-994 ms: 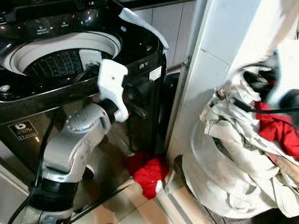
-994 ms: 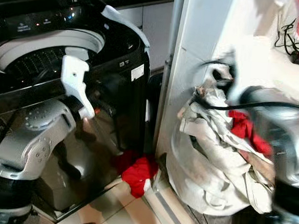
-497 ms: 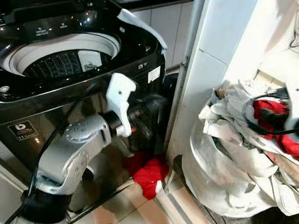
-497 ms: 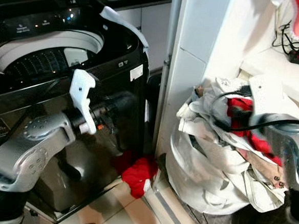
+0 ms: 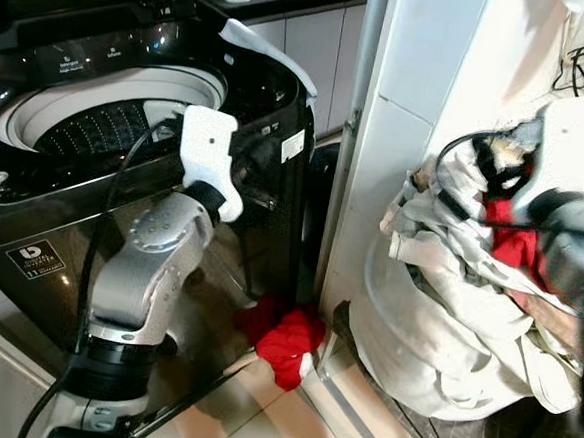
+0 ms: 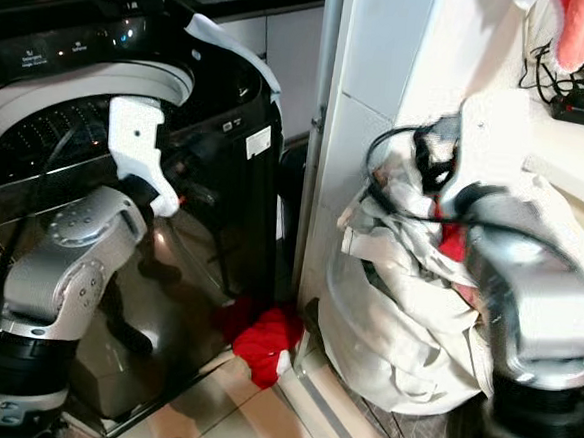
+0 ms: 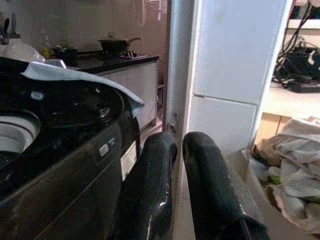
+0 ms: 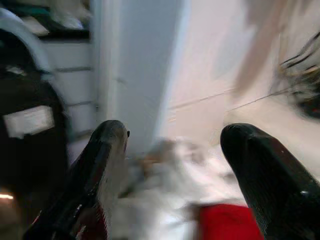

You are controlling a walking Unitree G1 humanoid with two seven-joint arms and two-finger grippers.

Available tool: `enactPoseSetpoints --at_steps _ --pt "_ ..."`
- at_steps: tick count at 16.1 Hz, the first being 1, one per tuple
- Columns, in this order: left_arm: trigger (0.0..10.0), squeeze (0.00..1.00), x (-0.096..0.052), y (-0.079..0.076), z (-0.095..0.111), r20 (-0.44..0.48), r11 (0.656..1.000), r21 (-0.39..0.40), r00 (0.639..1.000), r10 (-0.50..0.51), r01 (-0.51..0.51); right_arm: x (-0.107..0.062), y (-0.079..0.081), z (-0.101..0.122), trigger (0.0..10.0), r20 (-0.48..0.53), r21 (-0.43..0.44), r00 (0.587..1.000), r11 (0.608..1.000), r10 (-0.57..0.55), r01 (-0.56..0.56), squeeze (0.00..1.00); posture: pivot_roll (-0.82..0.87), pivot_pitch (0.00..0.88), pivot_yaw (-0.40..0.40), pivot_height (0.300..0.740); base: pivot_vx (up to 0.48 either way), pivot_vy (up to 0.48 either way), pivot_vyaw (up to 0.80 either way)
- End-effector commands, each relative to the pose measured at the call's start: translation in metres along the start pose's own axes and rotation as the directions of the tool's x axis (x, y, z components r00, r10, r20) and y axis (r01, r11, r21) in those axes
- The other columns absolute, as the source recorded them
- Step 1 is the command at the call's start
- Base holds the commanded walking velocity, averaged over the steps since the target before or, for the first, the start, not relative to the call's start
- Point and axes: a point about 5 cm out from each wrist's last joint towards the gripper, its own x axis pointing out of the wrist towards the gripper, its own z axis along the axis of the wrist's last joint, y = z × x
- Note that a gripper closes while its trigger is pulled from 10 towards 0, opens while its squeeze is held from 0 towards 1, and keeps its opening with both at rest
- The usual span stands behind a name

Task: Clothes washing

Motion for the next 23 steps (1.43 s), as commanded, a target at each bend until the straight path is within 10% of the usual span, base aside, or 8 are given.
enactPoseSetpoints --at_steps 1,11,23 --pt "10.0 0.0 -0.002 0.002 0.0 0.004 1.0 -0.002 1.0 -0.003 0.003 -0.006 0.007 0.006 10.0 0.05 0.035 0.998 0.999 0.03 -0.032 0.0 -0.06 0.0 0.022 0.74 0.401 0.0 -0.79" --pt "10.0 0.0 -0.009 0.014 -0.003 0.029 0.995 -0.002 0.994 0.104 -0.104 -0.017 0.034 0.006 10.0 0.087 0.03 0.981 0.984 0.172 -0.175 0.0 -0.06 0.0 0.012 0.74 0.321 0.0 -0.58" --pt "10.0 0.0 -0.014 0.01 -0.004 0.014 0.98 0.184 0.997 0.077 -0.078 -0.028 0.044 -0.008 10.0 0.028 0.041 0.969 0.968 0.247 -0.248 0.0 -0.05 0.0 0.02 0.74 0.0 0.301 0.0"
